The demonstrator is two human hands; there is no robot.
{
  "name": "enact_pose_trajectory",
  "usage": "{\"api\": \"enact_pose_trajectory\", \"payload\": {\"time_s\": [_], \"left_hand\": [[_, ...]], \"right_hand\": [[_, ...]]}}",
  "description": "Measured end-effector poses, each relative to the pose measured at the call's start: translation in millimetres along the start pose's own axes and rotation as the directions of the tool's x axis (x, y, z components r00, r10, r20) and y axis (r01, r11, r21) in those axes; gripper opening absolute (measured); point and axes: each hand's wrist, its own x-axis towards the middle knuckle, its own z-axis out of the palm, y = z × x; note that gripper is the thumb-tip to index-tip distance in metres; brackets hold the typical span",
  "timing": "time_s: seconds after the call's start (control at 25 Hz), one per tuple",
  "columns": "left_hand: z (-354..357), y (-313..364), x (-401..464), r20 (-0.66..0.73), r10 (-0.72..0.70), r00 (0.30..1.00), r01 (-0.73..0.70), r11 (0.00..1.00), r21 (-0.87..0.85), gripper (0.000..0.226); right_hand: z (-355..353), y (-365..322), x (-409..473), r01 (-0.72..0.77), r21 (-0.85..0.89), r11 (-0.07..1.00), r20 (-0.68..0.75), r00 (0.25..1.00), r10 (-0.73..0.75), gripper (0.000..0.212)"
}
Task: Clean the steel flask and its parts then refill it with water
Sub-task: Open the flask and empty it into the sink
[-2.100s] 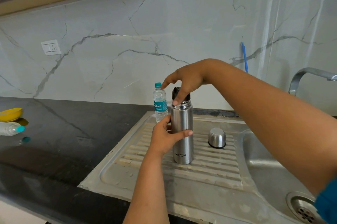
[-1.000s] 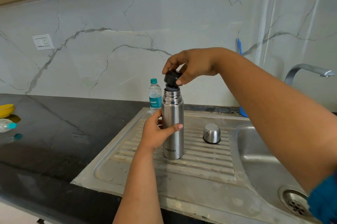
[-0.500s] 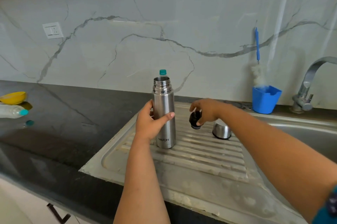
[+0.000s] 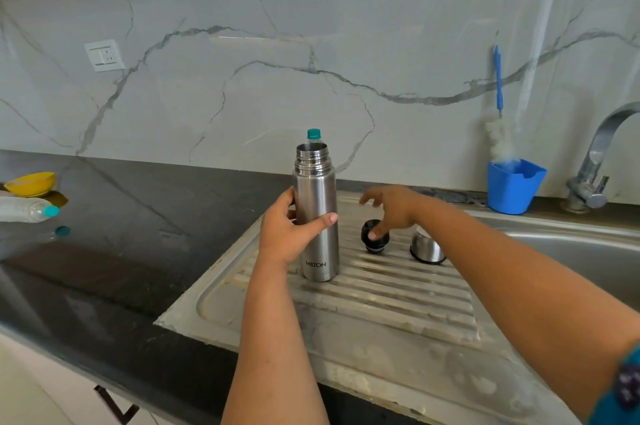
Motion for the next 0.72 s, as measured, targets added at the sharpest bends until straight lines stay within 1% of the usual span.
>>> {"api": "enact_pose_trajectory", "payload": {"time_s": [0.04,0.08,0.12,0.16,0.2,0.24,0.28,0.32,0.36,0.4,0.44,0.48,0.52,0.56,0.6,0.64,0.68,0.72], "left_hand": [[-1,1,0,0.0,-0.001,1.0,0.001,1.0,0.007,0.064],[-1,1,0,-0.002,-0.002,1.0,0.002,1.0,0.015,0.067],[-1,1,0,-0.007,-0.003,1.0,0.003,1.0,0.023,0.071],[0,1,-1,-0.016,-0.004,1.0,0.005,1.0,0.029,0.074],[0,2,-1,-0.032,-0.005,0.999,0.006,1.0,0.031,0.076],[1,2,-2,-0.053,-0.003,0.999,0.005,0.999,0.032,0.075],[0,3,-2,-0.074,0.002,0.997,0.001,1.0,0.03,0.074],[0,3,-2,-0.091,0.004,0.996,-0.001,1.0,0.025,0.072],[1,4,-3,-0.099,0.001,0.995,0.0,1.0,0.017,0.07],[1,4,-4,-0.104,-0.001,0.995,0.001,1.0,0.008,0.069],[2,5,-5,-0.108,0.0,0.994,0.0,1.0,-0.001,0.067],[2,5,-6,-0.114,0.007,0.993,-0.007,1.0,-0.005,0.064],[2,6,-6,-0.117,0.017,0.993,-0.017,1.0,-0.003,0.06],[2,6,-7,-0.121,0.029,0.992,-0.029,1.0,0.0,0.054],[2,6,-7,-0.124,0.04,0.991,-0.04,0.999,0.004,0.05],[2,5,-7,-0.124,0.048,0.991,-0.047,0.999,0.009,0.048],[3,6,-7,-0.123,0.052,0.991,-0.051,0.999,0.016,0.048],[3,8,-8,-0.122,0.053,0.991,-0.051,0.998,0.025,0.049]], "right_hand": [[-14,-4,-6,0.045,0.117,0.992,-0.125,0.992,-0.03,0.059],[-30,-10,-13,0.101,0.229,0.968,-0.273,0.961,-0.035,0.045],[-49,-19,-21,0.162,0.317,0.934,-0.402,0.915,-0.022,0.032],[-68,-33,-29,0.22,0.369,0.903,-0.487,0.874,-0.014,0.025],[-84,-51,-35,0.271,0.354,0.895,-0.53,0.847,-0.047,0.027],[-95,-70,-41,0.307,0.261,0.915,-0.54,0.832,-0.125,0.036],[-102,-90,-43,0.317,0.112,0.942,-0.511,0.831,-0.219,0.047],[-104,-109,-44,0.298,-0.05,0.953,-0.449,0.846,-0.288,0.059],[-104,-123,-43,0.261,-0.176,0.949,-0.388,0.868,-0.311,0.068],[-103,-133,-42,0.225,-0.244,0.943,-0.344,0.89,-0.301,0.074],[-103,-137,-41,0.199,-0.262,0.944,-0.318,0.906,-0.279,0.079],[-102,-137,-42,0.189,-0.238,0.953,-0.298,0.919,-0.257,0.083],[-100,-132,-43,0.191,-0.171,0.967,-0.283,0.93,-0.234,0.086],[-97,-123,-44,0.203,-0.055,0.978,-0.269,0.94,-0.21,0.085],[-92,-114,-46,0.221,0.107,0.969,-0.259,0.948,-0.187,0.081],[-85,-102,-46,0.239,0.291,0.926,-0.258,0.952,-0.165,0.073],[-76,-89,-46,0.248,0.463,0.851,-0.265,0.955,-0.134,0.061],[-67,-76,-45,0.243,0.6,0.762,-0.264,0.96,-0.098,0.048]]}}
